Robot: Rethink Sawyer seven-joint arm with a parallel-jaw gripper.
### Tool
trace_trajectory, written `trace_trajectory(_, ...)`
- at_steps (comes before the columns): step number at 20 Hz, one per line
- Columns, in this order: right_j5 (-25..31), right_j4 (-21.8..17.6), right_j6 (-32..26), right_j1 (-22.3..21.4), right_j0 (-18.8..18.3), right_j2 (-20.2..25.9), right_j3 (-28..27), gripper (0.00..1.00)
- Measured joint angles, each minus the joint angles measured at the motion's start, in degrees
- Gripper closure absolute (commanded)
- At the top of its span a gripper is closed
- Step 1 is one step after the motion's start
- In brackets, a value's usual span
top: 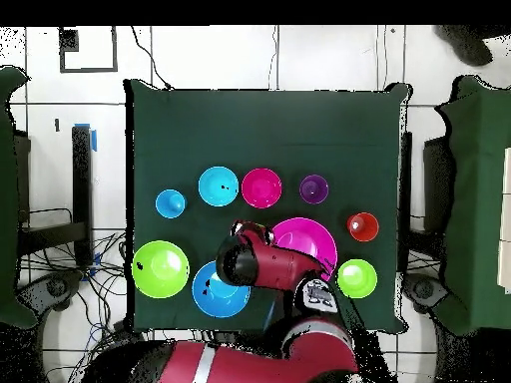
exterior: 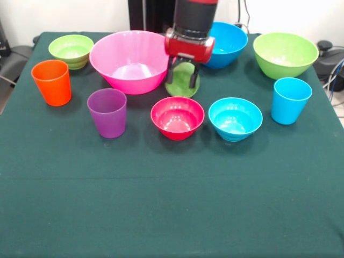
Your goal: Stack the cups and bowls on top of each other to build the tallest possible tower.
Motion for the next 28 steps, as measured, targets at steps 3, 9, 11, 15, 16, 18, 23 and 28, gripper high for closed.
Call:
trace_trajectory(3,-0.9,-0.6,0.0,1.7,0.0,0.0,-1.0,0.0)
trace_trajectory(9,-0.9,-1.5,0.0,3.5,1.1,0.1,-1.1,0.0)
trace_trajectory(11,-0.9,-2.0,0.0,4.0,1.2,0.4,-1.1,0.0)
trace_trajectory(15,-1.0,-3.1,0.0,4.3,1.1,0.8,-1.1,0.0)
trace_trajectory(16,-1.0,-3.3,0.0,4.3,1.1,0.9,-1.1,0.0)
trace_trajectory(18,-1.0,-3.5,0.0,4.2,1.1,1.0,-1.1,0.0)
trace_trajectory(23,-0.9,-3.5,0.0,4.2,1.2,1.1,-1.1,0.0)
trace_trajectory(28,0.9,-3.5,0.0,2.9,1.2,1.5,-1.1,0.0)
